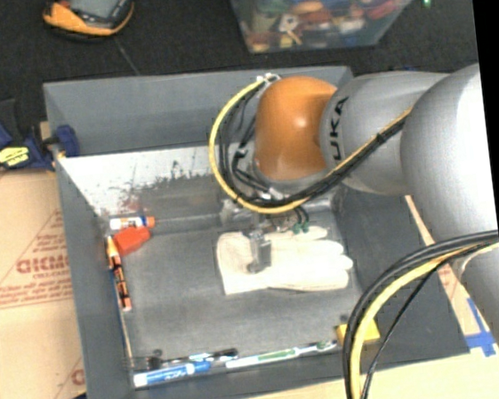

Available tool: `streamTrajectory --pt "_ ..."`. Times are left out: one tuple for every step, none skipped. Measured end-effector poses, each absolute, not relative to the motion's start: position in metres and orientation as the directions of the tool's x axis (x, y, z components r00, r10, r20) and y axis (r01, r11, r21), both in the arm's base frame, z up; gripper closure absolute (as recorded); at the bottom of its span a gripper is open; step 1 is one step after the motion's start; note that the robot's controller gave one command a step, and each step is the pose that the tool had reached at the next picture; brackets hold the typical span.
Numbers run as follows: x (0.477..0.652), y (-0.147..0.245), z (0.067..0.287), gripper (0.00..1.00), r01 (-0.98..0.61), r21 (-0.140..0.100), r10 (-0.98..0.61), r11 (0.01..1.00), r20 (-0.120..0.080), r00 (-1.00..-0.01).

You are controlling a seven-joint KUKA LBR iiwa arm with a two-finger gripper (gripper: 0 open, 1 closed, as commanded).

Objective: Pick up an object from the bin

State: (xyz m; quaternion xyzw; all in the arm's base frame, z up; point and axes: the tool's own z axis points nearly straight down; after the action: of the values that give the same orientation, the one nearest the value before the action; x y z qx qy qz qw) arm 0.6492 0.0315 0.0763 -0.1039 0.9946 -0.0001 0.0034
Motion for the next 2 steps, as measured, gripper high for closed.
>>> streamTrajectory --pt "0.649 0.032 0.153 0.0 -0.226 -0.002 -0.226 0.974 -0.019 -0.974" --pt "0.633 0.045 0.099 0.0 0.066 0.001 0.066 0.998 0.002 -0.998"
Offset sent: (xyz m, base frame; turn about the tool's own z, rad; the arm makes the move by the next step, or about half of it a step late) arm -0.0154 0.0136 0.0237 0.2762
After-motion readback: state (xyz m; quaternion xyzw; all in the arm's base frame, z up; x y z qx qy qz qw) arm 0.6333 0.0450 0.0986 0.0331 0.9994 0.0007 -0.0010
